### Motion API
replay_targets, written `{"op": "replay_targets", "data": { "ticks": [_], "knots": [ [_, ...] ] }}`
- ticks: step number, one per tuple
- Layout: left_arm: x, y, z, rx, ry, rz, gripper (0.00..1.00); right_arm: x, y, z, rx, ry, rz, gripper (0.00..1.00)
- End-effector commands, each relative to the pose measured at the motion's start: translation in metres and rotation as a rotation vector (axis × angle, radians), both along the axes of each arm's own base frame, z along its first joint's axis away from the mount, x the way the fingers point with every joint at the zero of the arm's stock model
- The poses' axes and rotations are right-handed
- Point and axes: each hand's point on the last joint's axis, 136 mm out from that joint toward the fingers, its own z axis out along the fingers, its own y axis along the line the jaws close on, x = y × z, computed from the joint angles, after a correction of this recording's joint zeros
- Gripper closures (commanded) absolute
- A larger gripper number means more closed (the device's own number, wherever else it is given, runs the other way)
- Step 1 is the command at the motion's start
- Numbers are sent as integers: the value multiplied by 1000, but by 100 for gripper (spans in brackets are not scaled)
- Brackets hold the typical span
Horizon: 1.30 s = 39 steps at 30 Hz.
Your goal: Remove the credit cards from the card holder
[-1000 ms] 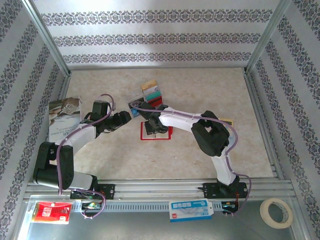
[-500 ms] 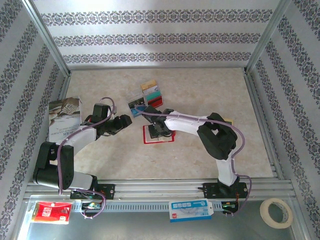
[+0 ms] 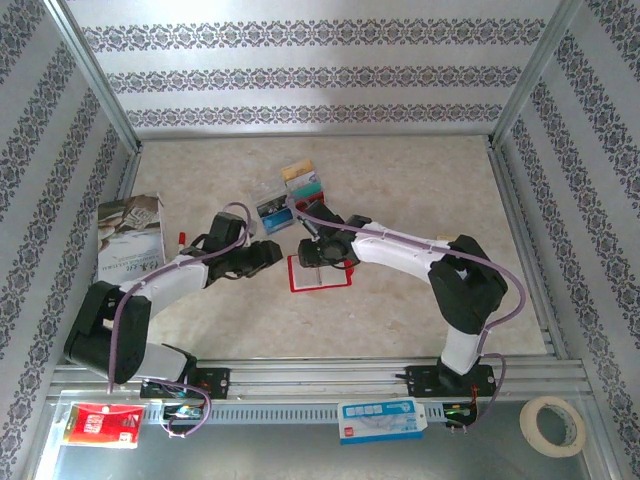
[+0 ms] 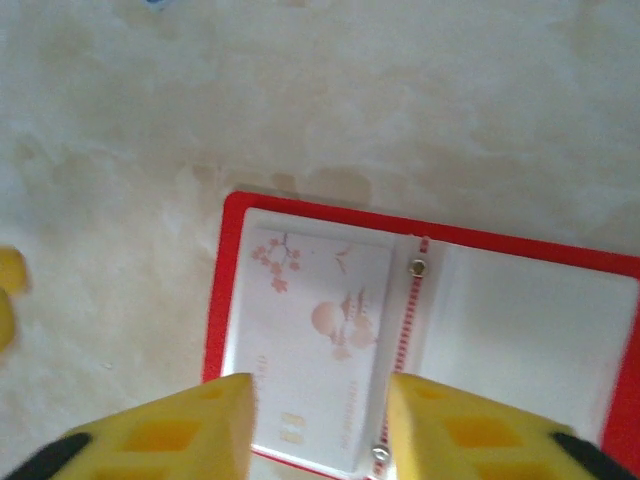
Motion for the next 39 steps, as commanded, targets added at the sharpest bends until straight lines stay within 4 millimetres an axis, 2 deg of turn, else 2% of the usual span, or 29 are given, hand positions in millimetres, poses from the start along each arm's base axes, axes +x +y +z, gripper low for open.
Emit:
{"op": "replay_targets", "data": {
  "ticks": [1, 6, 9, 14, 25, 34, 39],
  "knots": [
    [6, -17, -3, -15, 9, 36, 56, -7, 3, -23, 74, 101, -1, 68],
    [12, -44, -15, -59, 37, -13, 75, -9, -6, -42, 95, 154, -43, 73],
    [18, -50, -18, -51, 41, -33, 79, -9, -11, -48, 119, 177, -64, 74],
    [19, -50, -31, -22, 67, -45, 83, -10, -12, -56, 188, 224, -92, 77],
    [15, -50, -57, 39, 127, -90, 88, -7, -4, -57, 321, 267, -119, 80],
    [15, -44, -64, 108, 135, -115, 89, -7, -7, -56, 355, 272, -126, 81],
    [15, -38, -68, 145, 136, -112, 92, -5, -9, -48, 377, 244, -129, 82]
  ]
}}
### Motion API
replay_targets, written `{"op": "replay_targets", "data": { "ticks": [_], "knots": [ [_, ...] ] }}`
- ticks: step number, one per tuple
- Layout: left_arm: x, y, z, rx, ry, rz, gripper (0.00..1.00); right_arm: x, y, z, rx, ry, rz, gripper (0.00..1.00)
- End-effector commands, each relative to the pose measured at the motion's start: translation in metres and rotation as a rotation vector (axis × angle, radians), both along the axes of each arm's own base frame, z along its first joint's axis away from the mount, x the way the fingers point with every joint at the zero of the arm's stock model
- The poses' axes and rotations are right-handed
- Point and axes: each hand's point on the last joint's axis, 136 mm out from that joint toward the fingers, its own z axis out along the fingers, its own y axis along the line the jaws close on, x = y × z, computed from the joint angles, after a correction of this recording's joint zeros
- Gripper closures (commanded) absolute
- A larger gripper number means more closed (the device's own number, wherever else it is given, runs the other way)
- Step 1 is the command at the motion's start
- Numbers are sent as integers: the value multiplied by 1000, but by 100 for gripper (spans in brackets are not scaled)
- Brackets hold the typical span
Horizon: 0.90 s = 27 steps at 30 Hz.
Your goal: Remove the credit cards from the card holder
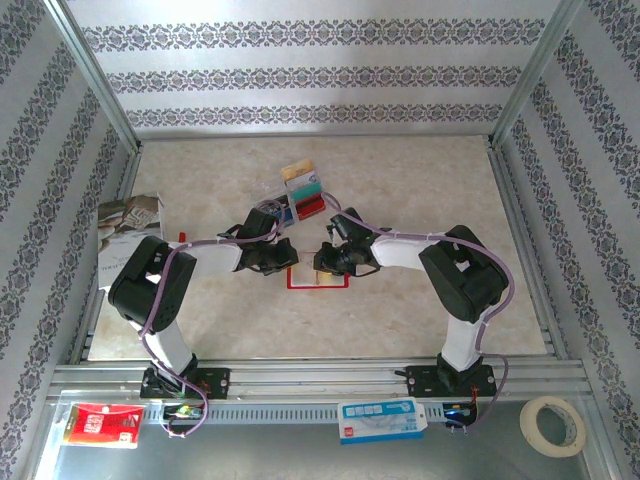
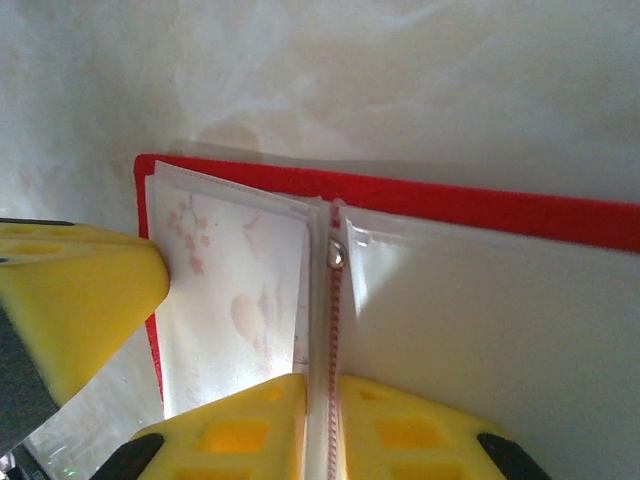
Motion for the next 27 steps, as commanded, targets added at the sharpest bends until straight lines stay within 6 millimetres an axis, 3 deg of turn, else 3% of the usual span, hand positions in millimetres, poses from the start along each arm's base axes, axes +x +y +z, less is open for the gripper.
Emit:
{"op": "replay_targets", "data": {
  "ticks": [1, 6, 27],
  "knots": [
    [-14, 7, -19, 83, 53, -32, 92, 2, 5, 8, 46, -39, 0, 82],
    [-15, 12, -23, 107, 53, -30, 93, 6, 7, 22, 81, -80, -17, 81],
    [-16, 15, -30, 118, 55, -15, 95, 4, -1, 3, 95, -15, -90, 86]
  ]
}}
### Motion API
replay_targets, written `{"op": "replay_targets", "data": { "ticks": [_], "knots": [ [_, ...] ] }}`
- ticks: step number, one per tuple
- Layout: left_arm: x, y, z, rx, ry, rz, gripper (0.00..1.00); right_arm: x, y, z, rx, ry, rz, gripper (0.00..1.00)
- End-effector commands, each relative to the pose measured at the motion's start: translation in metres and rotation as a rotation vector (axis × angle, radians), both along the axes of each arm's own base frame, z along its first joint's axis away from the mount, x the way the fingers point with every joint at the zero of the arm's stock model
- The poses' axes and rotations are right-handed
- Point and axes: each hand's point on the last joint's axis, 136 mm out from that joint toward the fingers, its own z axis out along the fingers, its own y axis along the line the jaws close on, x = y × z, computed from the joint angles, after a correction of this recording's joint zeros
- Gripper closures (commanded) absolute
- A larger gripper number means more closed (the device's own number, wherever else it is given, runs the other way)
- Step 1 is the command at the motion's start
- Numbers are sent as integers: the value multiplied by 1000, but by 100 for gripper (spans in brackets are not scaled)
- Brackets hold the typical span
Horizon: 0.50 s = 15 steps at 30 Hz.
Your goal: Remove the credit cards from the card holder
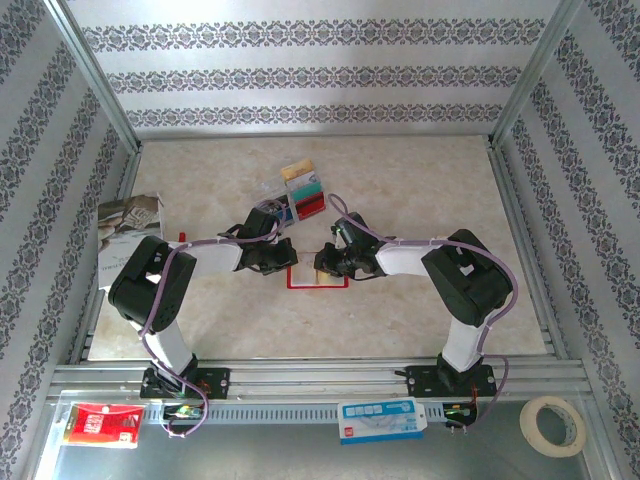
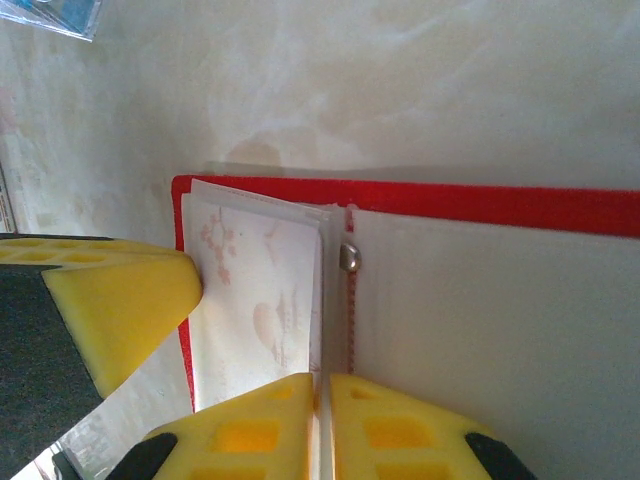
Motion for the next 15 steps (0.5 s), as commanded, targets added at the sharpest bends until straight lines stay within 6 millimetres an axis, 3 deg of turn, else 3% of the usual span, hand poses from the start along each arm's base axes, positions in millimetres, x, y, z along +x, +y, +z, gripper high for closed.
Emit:
{"op": "replay_targets", "data": {
  "ticks": [1, 15],
  "knots": [
    [-17, 13, -29, 96, 70, 2, 95, 1, -1, -2, 17, 16, -8, 86],
    [-19, 10, -33, 73, 83, -5, 93, 0, 10, -3, 72, 26, 30, 84]
  ]
}}
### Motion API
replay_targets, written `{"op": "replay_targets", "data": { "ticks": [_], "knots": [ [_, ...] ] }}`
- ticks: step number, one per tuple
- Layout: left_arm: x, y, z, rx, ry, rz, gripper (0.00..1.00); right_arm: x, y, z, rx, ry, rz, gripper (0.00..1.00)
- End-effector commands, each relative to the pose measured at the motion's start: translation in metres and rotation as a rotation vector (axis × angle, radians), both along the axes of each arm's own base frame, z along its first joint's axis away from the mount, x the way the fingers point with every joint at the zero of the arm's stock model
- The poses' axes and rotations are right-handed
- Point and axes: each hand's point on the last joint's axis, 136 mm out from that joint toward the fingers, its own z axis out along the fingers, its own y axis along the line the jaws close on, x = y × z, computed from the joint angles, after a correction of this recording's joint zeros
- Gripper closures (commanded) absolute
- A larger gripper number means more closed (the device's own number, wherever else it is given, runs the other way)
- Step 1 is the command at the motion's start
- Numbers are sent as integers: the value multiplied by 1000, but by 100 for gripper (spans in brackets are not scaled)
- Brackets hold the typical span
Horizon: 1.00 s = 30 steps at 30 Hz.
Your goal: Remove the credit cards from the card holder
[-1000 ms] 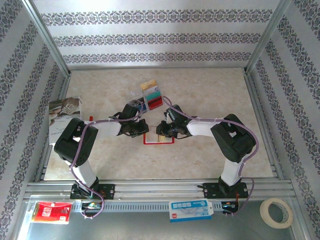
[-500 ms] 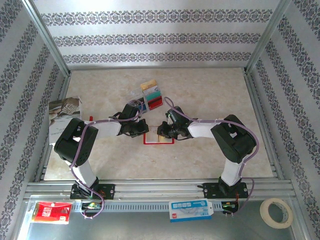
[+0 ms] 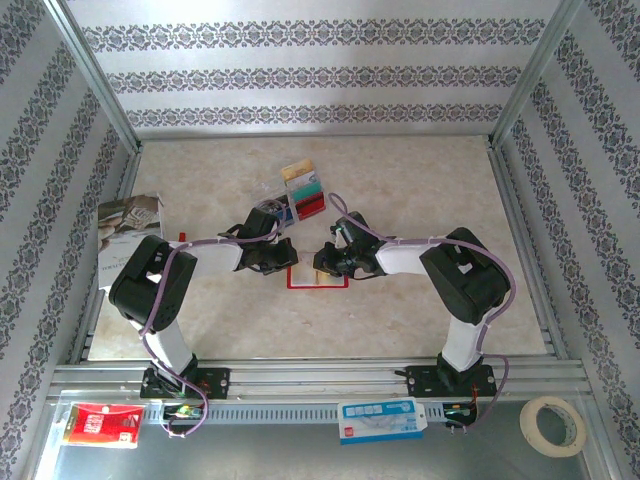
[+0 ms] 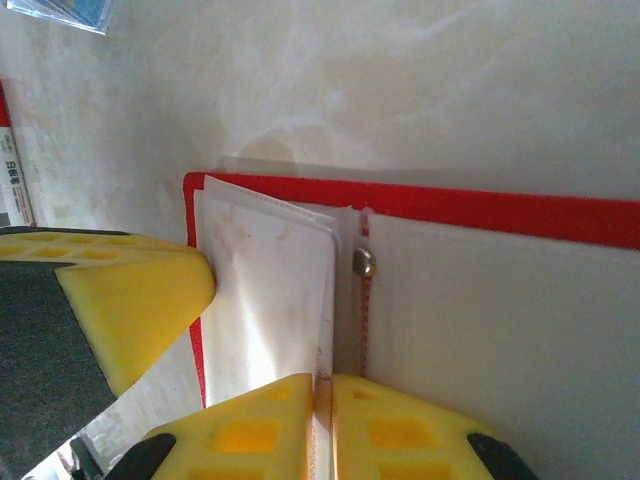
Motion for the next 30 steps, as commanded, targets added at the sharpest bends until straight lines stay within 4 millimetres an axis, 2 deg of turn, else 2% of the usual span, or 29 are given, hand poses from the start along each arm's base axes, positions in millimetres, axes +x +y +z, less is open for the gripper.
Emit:
{"op": "replay_targets", "data": {
  "ticks": [1, 6, 8, 12, 16, 21, 26, 30],
  "knots": [
    [-20, 11, -33, 80, 83, -3, 92, -1, 6, -3, 30, 14, 9, 84],
    [-20, 12, -32, 89, 82, 0, 91, 1, 3, -3, 27, 5, 0, 89],
    [-19, 14, -31, 98, 78, 6, 86, 1, 1, -1, 23, -6, -5, 91],
    [-11, 17, -17, 120, 33, 24, 77, 3, -8, 2, 10, -29, -24, 93],
    [-2, 15, 2, 108, -24, 28, 74, 2, -19, 1, -2, -23, -51, 94],
    [1, 13, 19, 75, -54, 41, 73, 3, -19, 2, -1, -26, -48, 95],
    [0, -4, 40, -2, -84, 19, 74, 5, -11, 1, 11, -15, -39, 95],
    [-1, -18, 38, -39, -76, -11, 79, 6, -11, 1, 10, -17, -41, 95]
  ]
}}
